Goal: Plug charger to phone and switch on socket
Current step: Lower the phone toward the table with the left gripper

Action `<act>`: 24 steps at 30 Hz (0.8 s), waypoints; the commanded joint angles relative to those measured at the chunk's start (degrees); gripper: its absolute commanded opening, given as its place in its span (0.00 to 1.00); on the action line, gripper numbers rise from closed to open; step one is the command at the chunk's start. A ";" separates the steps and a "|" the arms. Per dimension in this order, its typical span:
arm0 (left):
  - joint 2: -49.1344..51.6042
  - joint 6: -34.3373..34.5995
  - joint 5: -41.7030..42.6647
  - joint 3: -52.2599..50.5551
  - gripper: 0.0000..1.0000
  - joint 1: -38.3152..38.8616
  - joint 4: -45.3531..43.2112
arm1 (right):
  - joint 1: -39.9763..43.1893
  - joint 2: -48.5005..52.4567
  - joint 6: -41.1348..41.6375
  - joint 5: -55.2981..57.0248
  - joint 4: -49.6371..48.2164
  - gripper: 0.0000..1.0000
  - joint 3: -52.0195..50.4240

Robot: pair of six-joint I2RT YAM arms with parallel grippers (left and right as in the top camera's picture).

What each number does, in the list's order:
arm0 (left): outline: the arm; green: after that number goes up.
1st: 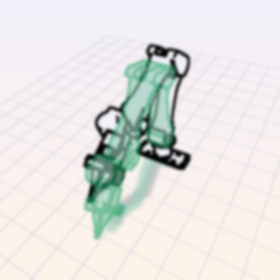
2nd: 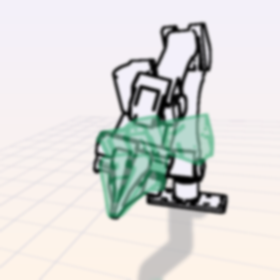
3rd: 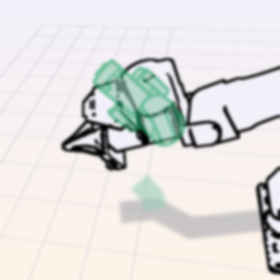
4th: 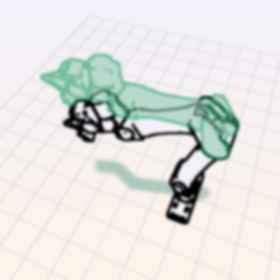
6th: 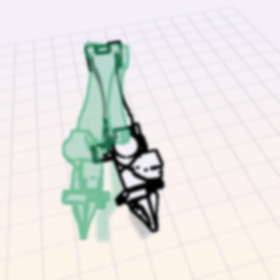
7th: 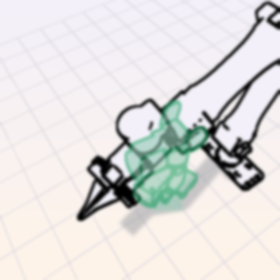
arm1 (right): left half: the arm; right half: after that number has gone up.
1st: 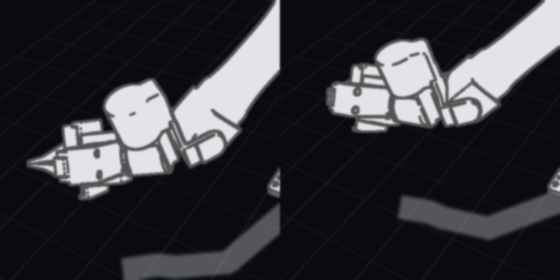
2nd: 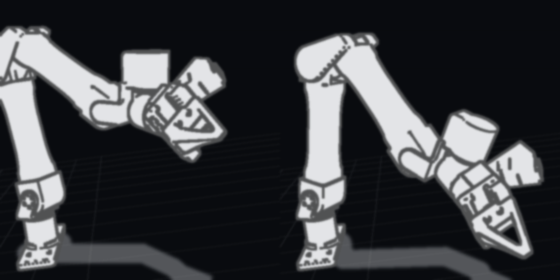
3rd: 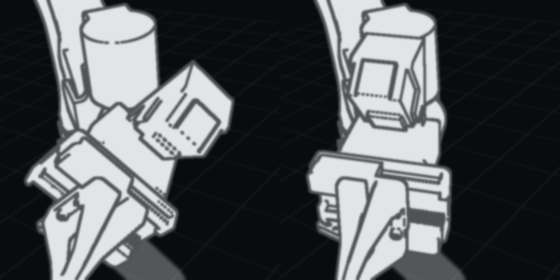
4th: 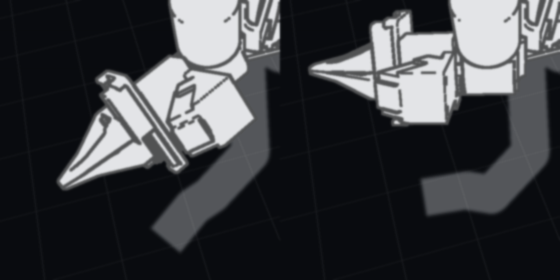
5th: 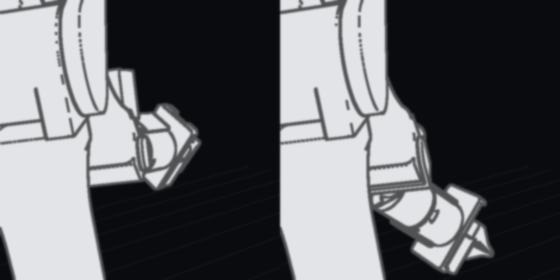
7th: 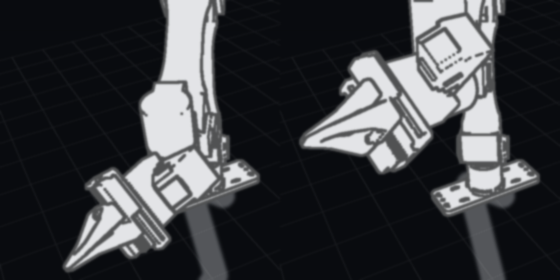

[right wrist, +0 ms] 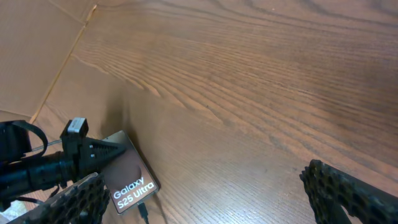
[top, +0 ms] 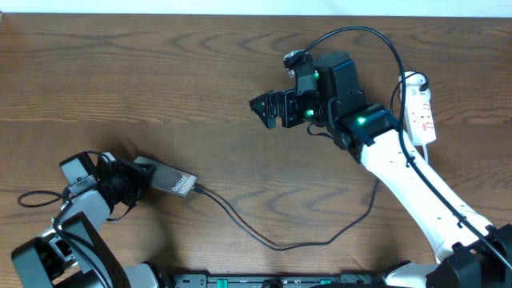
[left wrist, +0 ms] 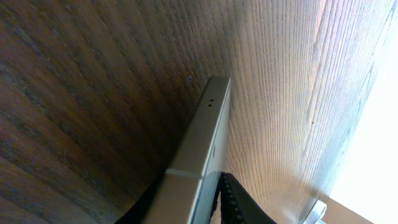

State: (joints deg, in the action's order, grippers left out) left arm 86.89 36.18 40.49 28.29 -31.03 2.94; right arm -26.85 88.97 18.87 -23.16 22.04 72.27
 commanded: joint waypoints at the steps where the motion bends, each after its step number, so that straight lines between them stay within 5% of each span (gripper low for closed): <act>1: 0.33 -0.83 -4.09 0.04 0.27 -0.13 1.16 | -1.01 -0.52 0.35 -0.37 0.09 0.99 0.90; 11: 0.33 -0.83 -4.11 0.04 0.47 -0.13 1.60 | -1.01 -0.52 0.35 -0.37 0.11 0.99 0.90; 24: 0.33 -0.85 -4.11 0.04 0.49 -0.13 2.86 | -1.01 -0.52 0.35 -0.37 0.15 0.99 0.90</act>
State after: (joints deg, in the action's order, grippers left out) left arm 86.24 35.97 41.21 29.34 -31.03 4.14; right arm -26.85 88.97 18.87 -23.16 22.04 72.27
